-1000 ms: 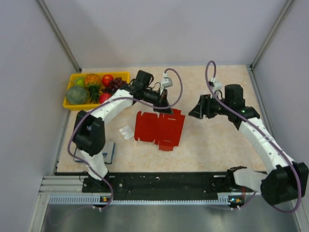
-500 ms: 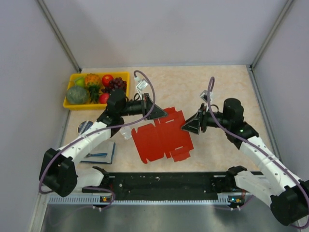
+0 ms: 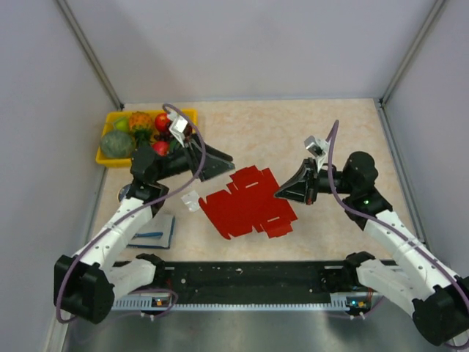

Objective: Fold the paper box

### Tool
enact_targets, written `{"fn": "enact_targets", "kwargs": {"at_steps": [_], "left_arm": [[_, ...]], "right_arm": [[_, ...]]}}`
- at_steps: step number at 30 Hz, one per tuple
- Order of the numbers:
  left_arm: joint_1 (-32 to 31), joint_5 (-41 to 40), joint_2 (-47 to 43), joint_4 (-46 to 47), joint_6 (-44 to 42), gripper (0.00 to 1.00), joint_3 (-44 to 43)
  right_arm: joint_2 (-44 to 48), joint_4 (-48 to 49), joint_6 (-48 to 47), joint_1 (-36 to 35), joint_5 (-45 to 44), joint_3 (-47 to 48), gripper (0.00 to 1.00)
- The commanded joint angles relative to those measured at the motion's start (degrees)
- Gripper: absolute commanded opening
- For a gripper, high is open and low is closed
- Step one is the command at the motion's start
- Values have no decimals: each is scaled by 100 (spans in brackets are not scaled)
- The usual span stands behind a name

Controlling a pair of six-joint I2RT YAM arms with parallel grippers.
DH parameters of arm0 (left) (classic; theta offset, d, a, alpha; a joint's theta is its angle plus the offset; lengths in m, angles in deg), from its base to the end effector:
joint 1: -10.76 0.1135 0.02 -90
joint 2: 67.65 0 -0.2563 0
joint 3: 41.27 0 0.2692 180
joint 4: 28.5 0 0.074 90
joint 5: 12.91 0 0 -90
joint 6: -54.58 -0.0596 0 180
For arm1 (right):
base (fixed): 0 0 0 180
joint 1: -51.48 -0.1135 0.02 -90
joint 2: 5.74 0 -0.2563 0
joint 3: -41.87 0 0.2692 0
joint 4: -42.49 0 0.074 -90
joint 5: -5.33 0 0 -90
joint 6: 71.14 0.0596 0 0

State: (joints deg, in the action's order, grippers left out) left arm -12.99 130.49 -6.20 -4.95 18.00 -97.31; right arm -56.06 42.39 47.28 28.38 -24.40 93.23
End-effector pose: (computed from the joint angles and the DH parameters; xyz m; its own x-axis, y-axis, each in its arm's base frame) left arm 0.2275 -0.1524 0.3474 -0.5838 -0.2662 -0.7670 0.7881 0.0414 -0.6142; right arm 0.1904 0.1375 0.3173 -0.4594 0.0606 -0.8861 -0.8807 0.0985 0.4633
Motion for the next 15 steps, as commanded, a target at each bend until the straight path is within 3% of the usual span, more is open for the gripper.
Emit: {"fn": "enact_targets", "kwargs": {"at_steps": [1,2,3,4,7,10,12,15], "left_arm": [[1046,1009,120,-102,1080,82,-693],[1021,1301,400,-40,1004,81,-859],[952,1426,516,-726,750,78,-1253],[768,1531,595,-1264,-96,75,-1465],[346,1375,842,-3021,-1524,64,-2143],[73,1532,1087,-2311,-1249,48,-2074],[-50,1585,1202,-2219,-1230,29,-2126],[-288,1620,1404,-2402,-1405,23,-2346]], "right_arm": [[-327,-396,-740,-20,1195,563,0],[-398,-503,-829,-29,1293,721,0],[-460,-652,-943,-46,1355,809,0],[-539,-714,-996,-64,1538,871,0],[-873,-986,-1162,-81,1794,1214,0],[-1172,-1820,-1698,-186,1813,1679,0],[-1365,-2050,-1831,-248,1874,1908,0],[-1454,-2042,-1911,-284,1830,2006,0]]}}
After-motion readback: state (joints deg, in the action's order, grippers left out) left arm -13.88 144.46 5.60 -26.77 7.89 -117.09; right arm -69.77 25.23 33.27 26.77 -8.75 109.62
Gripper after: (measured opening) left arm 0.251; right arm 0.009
